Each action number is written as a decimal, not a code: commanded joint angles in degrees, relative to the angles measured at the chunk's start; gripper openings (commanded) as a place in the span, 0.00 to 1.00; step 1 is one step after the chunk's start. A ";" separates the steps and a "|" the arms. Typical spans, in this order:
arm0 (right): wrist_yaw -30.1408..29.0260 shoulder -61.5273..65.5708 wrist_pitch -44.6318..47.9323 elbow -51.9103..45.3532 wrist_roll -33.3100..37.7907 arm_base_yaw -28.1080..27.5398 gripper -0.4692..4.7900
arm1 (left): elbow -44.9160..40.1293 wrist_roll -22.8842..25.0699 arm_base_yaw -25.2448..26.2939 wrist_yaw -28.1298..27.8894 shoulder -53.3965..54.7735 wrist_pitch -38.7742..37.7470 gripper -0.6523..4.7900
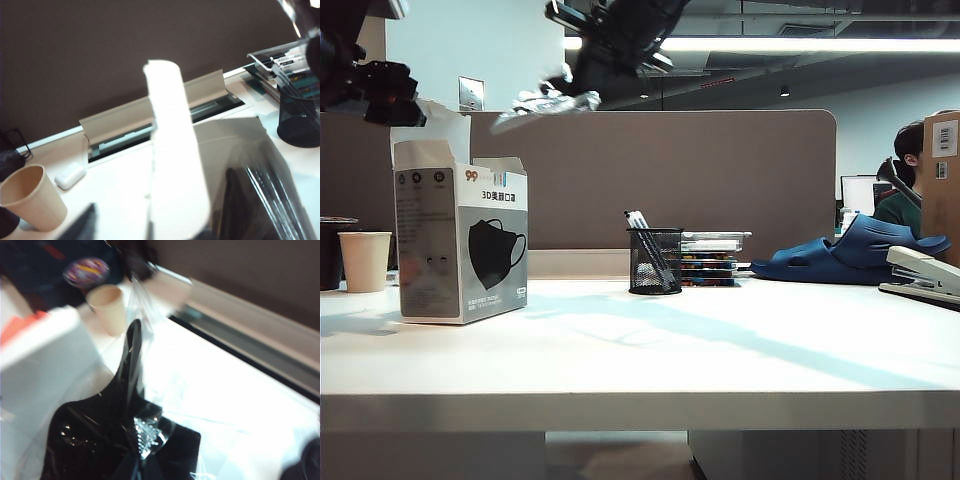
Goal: Put the mask into the mask box.
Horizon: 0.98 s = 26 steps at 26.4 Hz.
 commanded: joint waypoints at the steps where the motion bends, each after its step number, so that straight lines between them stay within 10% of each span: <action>1: -0.92 -0.52 5.38 0.15 -0.26 1.01 0.07 | 0.22 -0.22 0.13 0.09 0.15 0.79 0.43; 15: -4.92 4.02 16.98 0.09 -0.90 2.51 0.07 | 0.22 -0.22 0.13 3.13 0.15 1.97 0.11; 26: -11.37 10.16 34.16 0.09 -0.92 2.54 0.07 | 0.22 -0.24 0.17 7.08 0.15 1.95 0.11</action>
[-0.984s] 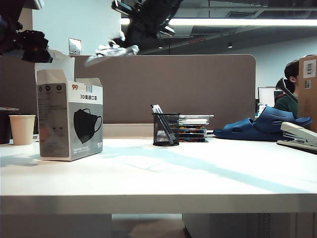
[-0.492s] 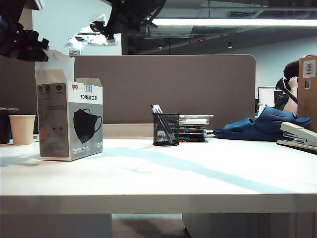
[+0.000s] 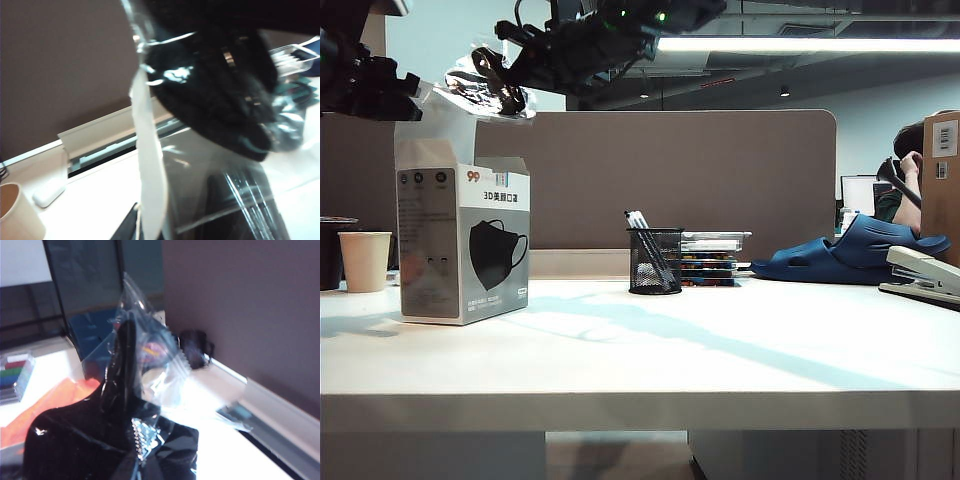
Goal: Put the mask into the mask box.
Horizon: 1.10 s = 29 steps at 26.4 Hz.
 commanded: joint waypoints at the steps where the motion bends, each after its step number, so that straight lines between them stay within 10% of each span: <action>1: -1.44 1.29 5.01 0.35 -0.15 0.15 0.07 | 0.22 -0.20 0.07 1.55 -0.13 0.63 0.11; 29: -4.98 7.48 17.14 0.35 -0.96 1.31 0.07 | 0.20 -4.04 3.89 20.55 -0.13 -2.36 0.11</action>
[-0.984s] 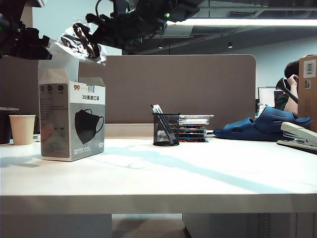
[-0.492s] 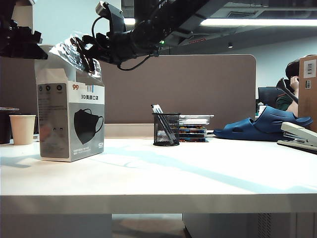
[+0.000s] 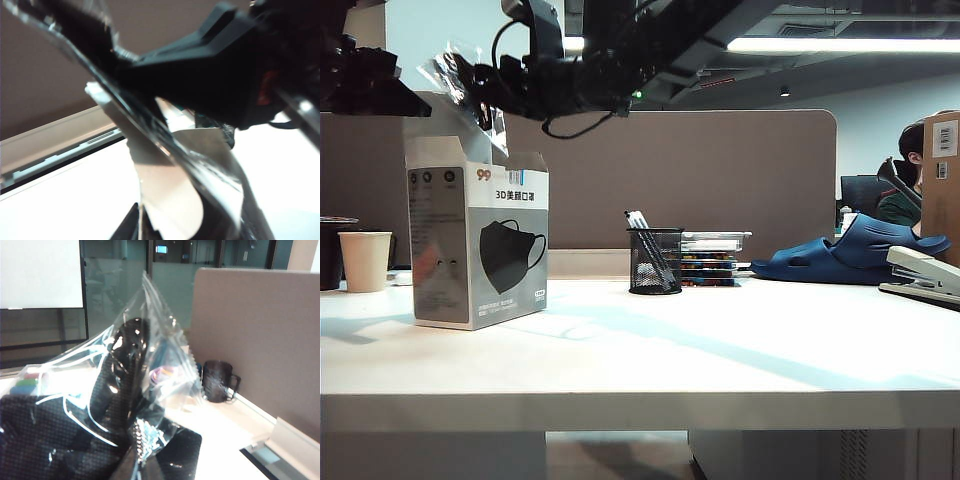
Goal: Put the mask into the mask box.
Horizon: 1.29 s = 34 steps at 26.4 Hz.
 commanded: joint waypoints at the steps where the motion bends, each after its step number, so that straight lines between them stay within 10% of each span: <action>1: 0.15 -0.15 -0.11 0.33 -1.22 0.20 0.07 | 0.20 -0.17 0.57 5.03 -0.13 -1.14 0.11; 24: -0.11 -0.17 -6.27 0.35 -8.04 1.09 0.08 | 0.20 -7.32 2.75 7.80 -0.13 -0.48 0.11; 34: -0.15 -0.20 1.36 0.39 -5.75 1.27 0.28 | 0.20 -7.30 2.75 7.80 -0.13 -0.52 0.11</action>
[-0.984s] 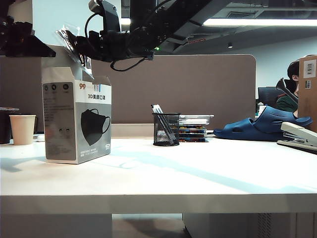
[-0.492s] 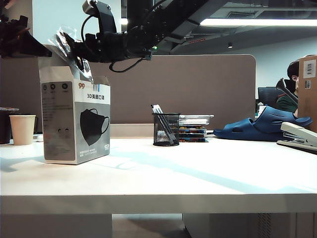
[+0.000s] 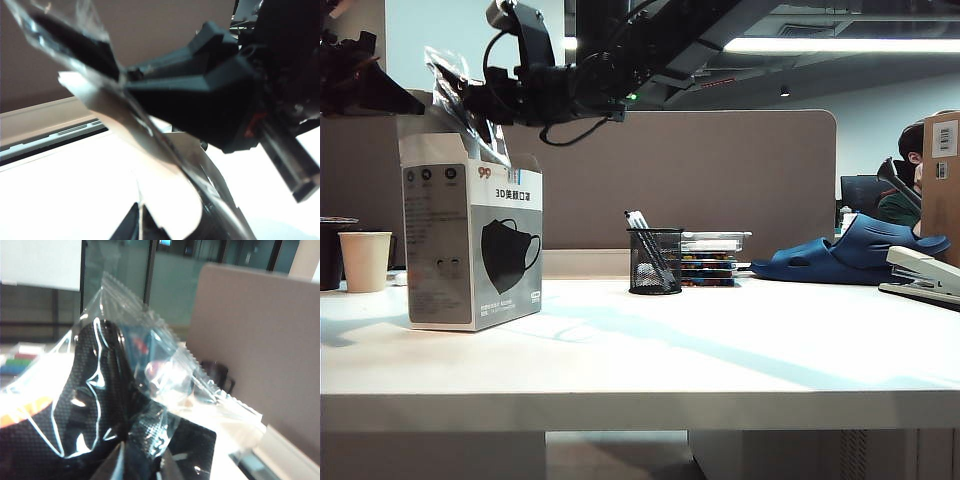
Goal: Put the mask into the mask box.
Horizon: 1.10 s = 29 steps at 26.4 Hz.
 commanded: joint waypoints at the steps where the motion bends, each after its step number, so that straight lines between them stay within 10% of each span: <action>1: -0.37 -0.33 2.82 0.37 2.01 0.44 0.28 | 0.20 0.02 0.00 1.03 -0.13 0.22 0.11; 10: -3.52 -0.57 3.54 0.39 2.34 0.39 0.41 | 0.20 0.04 0.00 0.79 -0.13 0.26 0.11; 14: -3.54 -0.57 3.67 0.39 2.32 0.37 0.10 | 0.20 0.04 0.00 0.79 -0.13 0.26 0.11; 29: -4.20 -4.33 0.48 0.39 2.27 -0.02 0.09 | 0.20 0.07 0.31 0.13 -0.13 0.33 0.11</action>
